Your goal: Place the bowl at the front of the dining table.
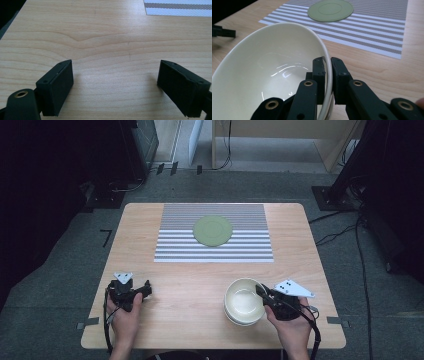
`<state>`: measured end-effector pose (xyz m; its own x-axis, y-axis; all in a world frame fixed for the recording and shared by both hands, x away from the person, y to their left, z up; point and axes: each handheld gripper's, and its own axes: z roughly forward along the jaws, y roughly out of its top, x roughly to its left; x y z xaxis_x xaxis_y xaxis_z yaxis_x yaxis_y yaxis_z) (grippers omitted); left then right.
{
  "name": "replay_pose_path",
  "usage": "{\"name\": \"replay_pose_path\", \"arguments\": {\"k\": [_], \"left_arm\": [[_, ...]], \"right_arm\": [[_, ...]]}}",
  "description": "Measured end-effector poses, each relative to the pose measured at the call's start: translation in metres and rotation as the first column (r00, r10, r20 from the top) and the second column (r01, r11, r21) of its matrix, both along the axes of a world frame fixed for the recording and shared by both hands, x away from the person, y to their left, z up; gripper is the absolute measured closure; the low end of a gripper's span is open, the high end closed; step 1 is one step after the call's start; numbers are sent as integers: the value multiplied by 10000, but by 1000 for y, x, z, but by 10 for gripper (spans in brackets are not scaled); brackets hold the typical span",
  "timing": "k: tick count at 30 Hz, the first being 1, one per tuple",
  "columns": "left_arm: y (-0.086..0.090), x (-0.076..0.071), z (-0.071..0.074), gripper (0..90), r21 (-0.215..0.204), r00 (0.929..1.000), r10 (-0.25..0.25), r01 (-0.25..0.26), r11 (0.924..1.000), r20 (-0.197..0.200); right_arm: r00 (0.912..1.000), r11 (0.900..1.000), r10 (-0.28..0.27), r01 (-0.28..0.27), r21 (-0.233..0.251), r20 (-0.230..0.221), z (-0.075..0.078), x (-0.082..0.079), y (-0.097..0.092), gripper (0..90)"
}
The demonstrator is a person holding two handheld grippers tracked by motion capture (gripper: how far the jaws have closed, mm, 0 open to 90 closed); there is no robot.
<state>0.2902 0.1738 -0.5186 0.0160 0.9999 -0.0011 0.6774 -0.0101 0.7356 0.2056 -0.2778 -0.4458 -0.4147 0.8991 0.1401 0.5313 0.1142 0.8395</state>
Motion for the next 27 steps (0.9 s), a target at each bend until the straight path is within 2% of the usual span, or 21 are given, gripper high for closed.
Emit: {"name": "replay_pose_path", "arguments": {"k": [10,27], "left_arm": [[0,0,0,130,-1,10000,-2,2,10000,-2],[0,0,0,130,-1,10000,-2,2,10000,-4]], "right_arm": [[9998,9982,212,-214,559,41,3,-1,-2,834],[9995,9937,241,-260,1092,189,17,-3,-9,829]]}}
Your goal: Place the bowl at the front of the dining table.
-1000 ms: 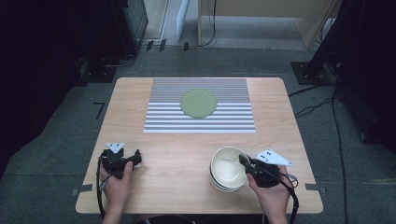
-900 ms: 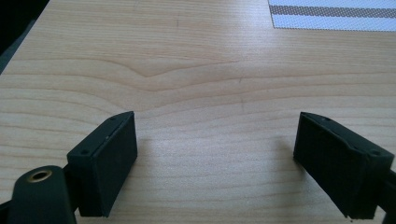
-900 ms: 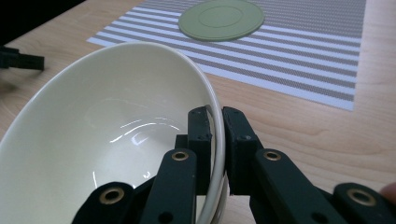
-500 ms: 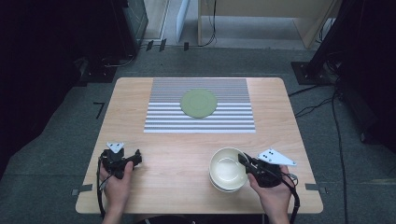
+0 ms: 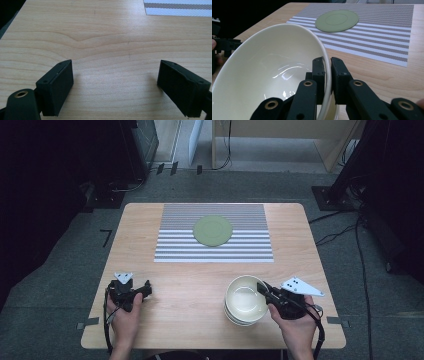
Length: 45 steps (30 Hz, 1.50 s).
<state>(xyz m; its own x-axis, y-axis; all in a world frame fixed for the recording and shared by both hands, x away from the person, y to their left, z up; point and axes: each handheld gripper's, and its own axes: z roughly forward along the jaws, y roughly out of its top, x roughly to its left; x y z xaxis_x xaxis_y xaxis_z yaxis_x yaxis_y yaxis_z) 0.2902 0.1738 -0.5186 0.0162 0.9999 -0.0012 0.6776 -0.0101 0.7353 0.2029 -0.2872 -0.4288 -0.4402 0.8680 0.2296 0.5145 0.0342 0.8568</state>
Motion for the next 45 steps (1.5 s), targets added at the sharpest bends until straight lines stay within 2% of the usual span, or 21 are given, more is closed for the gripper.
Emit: {"name": "replay_pose_path", "arguments": {"k": [10,25,45], "left_arm": [[0,0,0,130,7,10000,-1,1,10000,-1],[0,0,0,130,9,10000,-5,5,10000,-8],[0,0,0,130,6,10000,-3,3,10000,-9]], "right_arm": [[9999,9999,54,-56,148,110,10,3,-3,829],[9998,9995,55,-61,306,195,26,20,-3,828],[9995,9982,-179,164,580,255,46,61,-2,826]]}}
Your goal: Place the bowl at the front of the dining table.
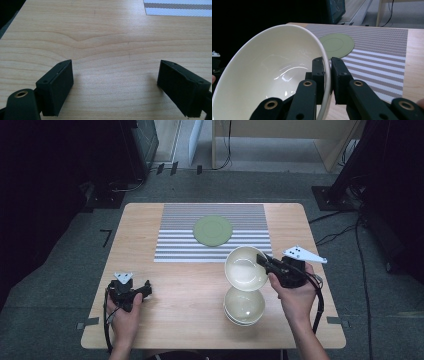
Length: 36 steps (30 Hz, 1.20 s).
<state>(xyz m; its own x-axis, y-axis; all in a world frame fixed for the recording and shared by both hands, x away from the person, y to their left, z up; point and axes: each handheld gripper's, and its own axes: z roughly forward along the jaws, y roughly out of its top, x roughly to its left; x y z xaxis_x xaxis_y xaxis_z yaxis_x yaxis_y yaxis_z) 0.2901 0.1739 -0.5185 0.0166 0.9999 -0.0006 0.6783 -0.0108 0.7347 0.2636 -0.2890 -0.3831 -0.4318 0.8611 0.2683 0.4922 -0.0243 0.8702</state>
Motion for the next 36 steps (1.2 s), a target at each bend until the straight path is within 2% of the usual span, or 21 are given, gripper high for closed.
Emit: {"name": "replay_pose_path", "arguments": {"k": [13,36], "left_arm": [[0,0,0,130,-15,10000,7,-7,10000,-4],[0,0,0,130,2,10000,-9,9,10000,22]], "right_arm": [[10000,9999,-78,78,-74,-58,7,26,9,827],[9977,9995,-294,290,-77,-606,-1,73,26,827]]}}
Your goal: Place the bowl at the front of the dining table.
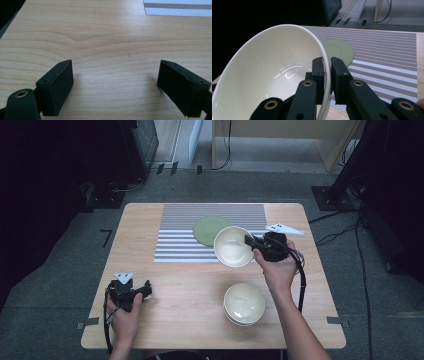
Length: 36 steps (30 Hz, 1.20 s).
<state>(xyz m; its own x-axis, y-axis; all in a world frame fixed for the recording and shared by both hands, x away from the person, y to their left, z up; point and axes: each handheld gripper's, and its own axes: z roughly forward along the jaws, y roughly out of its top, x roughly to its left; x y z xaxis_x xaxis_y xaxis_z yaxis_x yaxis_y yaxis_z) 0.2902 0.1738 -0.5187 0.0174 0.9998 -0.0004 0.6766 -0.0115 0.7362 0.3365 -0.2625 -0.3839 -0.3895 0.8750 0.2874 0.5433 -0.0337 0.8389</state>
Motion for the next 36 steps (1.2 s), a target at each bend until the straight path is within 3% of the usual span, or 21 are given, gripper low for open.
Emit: {"name": "replay_pose_path", "arguments": {"k": [36], "left_arm": [[0,0,0,130,2,10000,-7,7,10000,-15]], "right_arm": [[9980,9996,-239,231,-143,-594,-3,71,29,829]]}}
